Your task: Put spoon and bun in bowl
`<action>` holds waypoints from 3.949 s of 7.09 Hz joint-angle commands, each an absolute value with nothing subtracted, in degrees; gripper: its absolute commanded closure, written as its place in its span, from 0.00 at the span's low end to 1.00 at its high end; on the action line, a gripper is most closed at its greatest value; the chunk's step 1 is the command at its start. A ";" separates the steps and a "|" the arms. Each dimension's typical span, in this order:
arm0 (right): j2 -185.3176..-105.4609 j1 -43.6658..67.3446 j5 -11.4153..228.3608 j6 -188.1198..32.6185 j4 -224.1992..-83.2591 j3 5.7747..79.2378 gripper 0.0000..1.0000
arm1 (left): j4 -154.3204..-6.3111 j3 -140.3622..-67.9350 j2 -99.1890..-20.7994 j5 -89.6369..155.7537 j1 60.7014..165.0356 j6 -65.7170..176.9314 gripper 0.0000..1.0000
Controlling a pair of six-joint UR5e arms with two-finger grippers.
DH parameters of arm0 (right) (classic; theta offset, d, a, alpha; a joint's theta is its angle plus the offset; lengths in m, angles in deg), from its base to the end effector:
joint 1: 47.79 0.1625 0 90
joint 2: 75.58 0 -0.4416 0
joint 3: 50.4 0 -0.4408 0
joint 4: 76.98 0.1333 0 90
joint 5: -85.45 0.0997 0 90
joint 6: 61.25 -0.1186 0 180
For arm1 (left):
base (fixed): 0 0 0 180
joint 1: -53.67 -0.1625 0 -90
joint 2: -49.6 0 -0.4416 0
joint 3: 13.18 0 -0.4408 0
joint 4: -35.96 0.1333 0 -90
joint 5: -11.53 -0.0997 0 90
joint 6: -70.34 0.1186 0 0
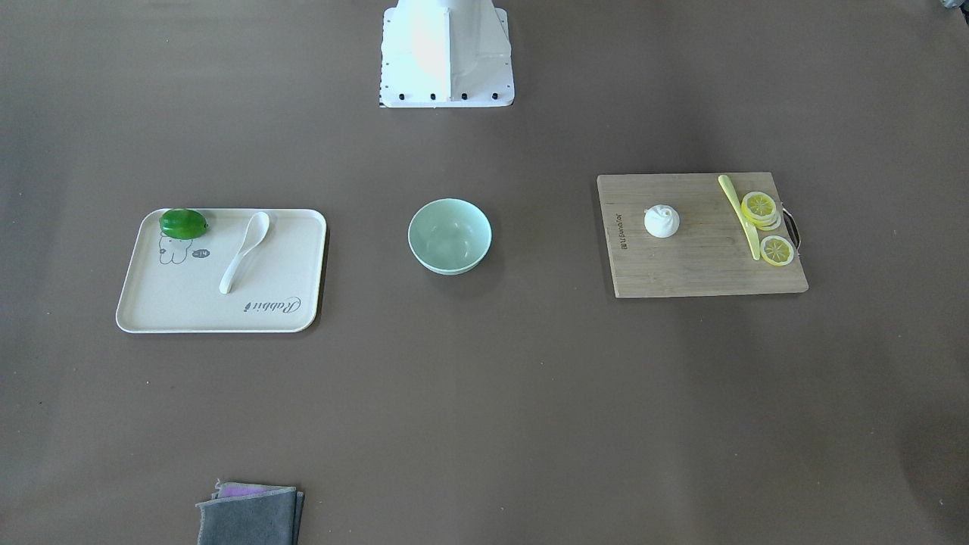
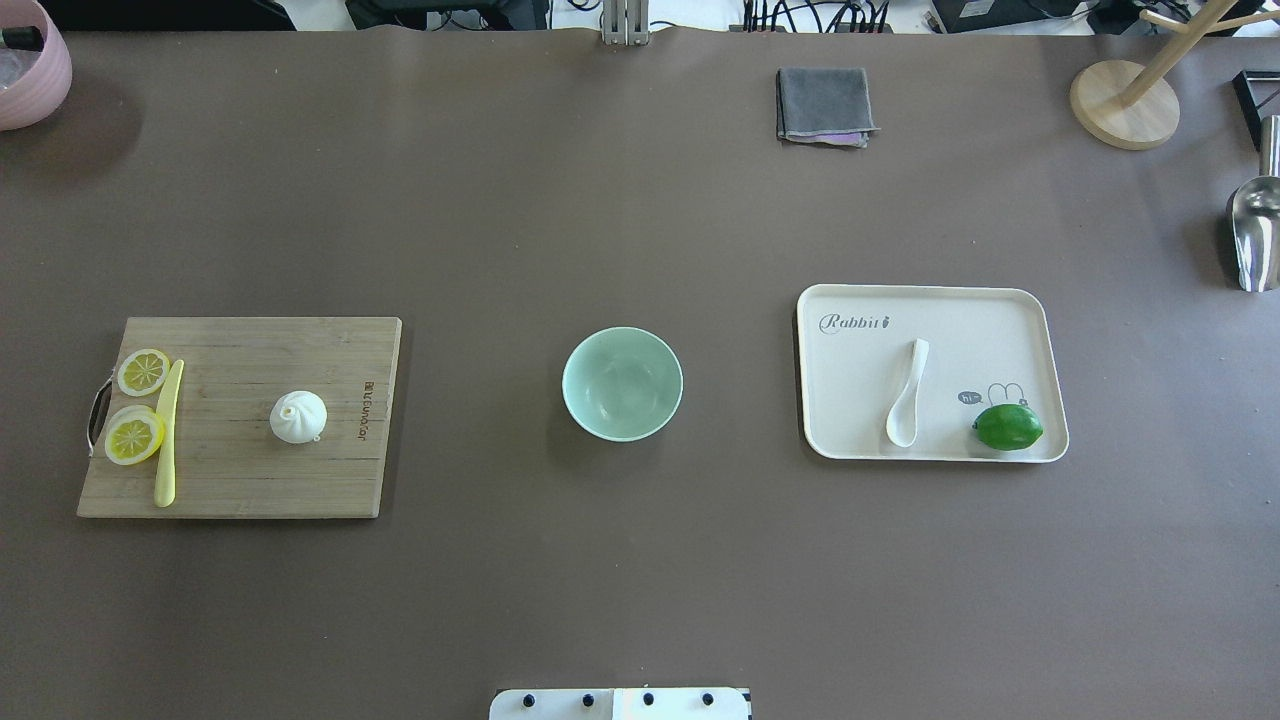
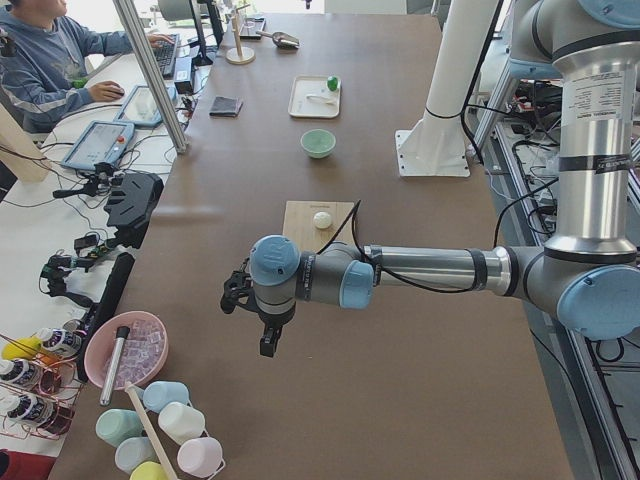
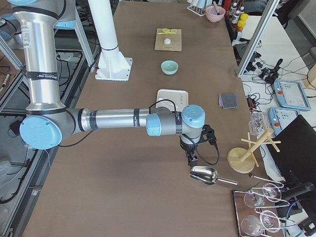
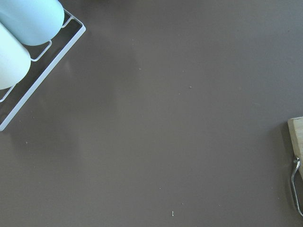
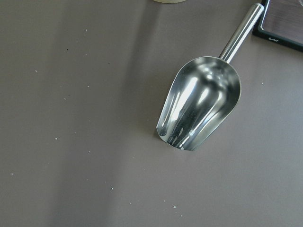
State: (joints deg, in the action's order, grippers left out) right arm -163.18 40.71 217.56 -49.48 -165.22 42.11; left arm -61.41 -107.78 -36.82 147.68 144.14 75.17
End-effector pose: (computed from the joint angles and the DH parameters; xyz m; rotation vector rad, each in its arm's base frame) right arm 0.0389 -0.5681 0.6418 0.1769 -0.7234 -0.2636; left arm -0.0521 -0.5234 0.6621 0.1756 0.7972 0.1308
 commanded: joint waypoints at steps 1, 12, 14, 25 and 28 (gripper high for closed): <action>-163.21 40.71 217.64 -49.39 -165.14 42.41 0.00 | -61.85 -108.53 -36.80 147.58 144.11 75.17 0.02; -164.18 36.00 222.74 -65.48 -154.82 42.06 0.00 | -66.51 -111.70 -38.19 152.41 142.89 69.04 0.02; -164.18 27.66 221.34 -84.81 -142.51 42.15 0.00 | -67.57 -112.41 -38.81 152.06 140.18 65.27 0.02; -154.51 -8.94 199.88 -132.70 -141.67 48.56 0.31 | -68.54 -111.97 -45.94 148.20 129.08 48.37 0.02; -154.86 -8.77 199.80 -132.62 -141.76 47.42 0.58 | -68.54 -112.41 -45.85 148.20 129.08 47.49 0.02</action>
State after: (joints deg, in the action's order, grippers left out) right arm -154.70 -8.84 199.74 -132.53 -141.74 47.57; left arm -68.54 -112.18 -45.89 148.20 129.09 48.17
